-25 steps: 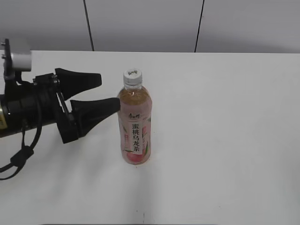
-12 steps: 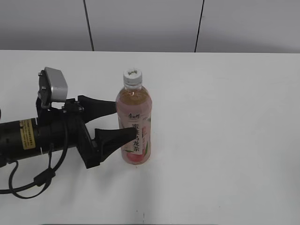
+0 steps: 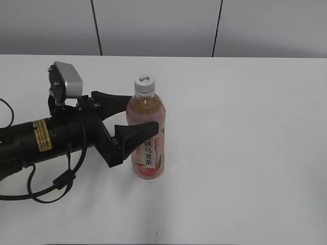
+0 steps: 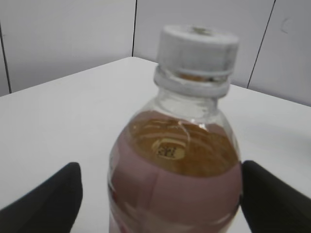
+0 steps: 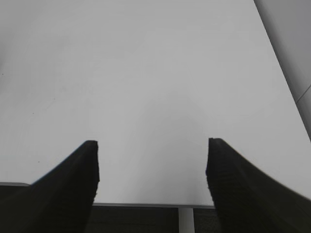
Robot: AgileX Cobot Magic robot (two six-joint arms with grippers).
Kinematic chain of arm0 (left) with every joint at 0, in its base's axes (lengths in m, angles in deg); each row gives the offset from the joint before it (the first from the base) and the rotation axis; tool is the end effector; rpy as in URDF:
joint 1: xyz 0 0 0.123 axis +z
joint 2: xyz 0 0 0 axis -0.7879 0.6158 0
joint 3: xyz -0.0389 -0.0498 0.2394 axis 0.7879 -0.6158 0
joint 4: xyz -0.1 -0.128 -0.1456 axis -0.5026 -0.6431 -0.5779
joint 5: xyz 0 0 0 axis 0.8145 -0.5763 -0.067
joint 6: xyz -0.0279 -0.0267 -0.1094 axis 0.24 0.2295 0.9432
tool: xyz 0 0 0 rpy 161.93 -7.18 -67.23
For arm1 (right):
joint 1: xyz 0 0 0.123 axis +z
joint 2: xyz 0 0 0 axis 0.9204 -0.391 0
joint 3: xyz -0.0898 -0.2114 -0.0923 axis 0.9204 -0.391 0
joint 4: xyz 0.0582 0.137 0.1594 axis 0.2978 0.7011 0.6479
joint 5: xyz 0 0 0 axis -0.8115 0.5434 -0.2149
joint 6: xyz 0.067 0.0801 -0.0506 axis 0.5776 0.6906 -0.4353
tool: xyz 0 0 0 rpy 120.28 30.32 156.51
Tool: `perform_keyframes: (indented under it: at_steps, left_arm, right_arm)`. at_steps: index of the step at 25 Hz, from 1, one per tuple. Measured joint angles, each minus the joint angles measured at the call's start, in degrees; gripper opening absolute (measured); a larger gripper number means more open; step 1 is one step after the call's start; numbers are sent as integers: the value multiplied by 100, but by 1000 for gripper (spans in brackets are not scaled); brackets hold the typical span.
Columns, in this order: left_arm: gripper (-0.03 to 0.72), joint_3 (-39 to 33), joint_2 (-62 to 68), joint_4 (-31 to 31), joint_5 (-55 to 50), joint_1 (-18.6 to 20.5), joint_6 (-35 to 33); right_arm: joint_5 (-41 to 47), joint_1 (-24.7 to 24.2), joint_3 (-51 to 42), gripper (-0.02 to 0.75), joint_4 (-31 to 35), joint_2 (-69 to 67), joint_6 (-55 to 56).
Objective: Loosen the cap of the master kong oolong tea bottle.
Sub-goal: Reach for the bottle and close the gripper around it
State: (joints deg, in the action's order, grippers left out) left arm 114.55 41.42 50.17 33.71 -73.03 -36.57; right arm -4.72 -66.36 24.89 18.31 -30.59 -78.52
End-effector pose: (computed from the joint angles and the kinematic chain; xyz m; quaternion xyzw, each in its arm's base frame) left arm 0.2414 -0.1757 0.1317 0.3567 0.6609 -0.3780 0.5414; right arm 0.0210 0.0037 0.2486 -0.0719 0.8568 -0.0197 0.5102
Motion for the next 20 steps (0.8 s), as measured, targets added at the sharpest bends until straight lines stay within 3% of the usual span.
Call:
perform_keyframes:
  at_steps: [10, 20]
  left_arm:
    - [585, 201, 0, 38, 0, -13, -4]
    - [585, 308, 8, -234, 0, -400, -4]
  right_arm:
    - [0, 0, 0, 525, -16, 0, 0]
    - [0, 0, 0, 525, -16, 0, 0]
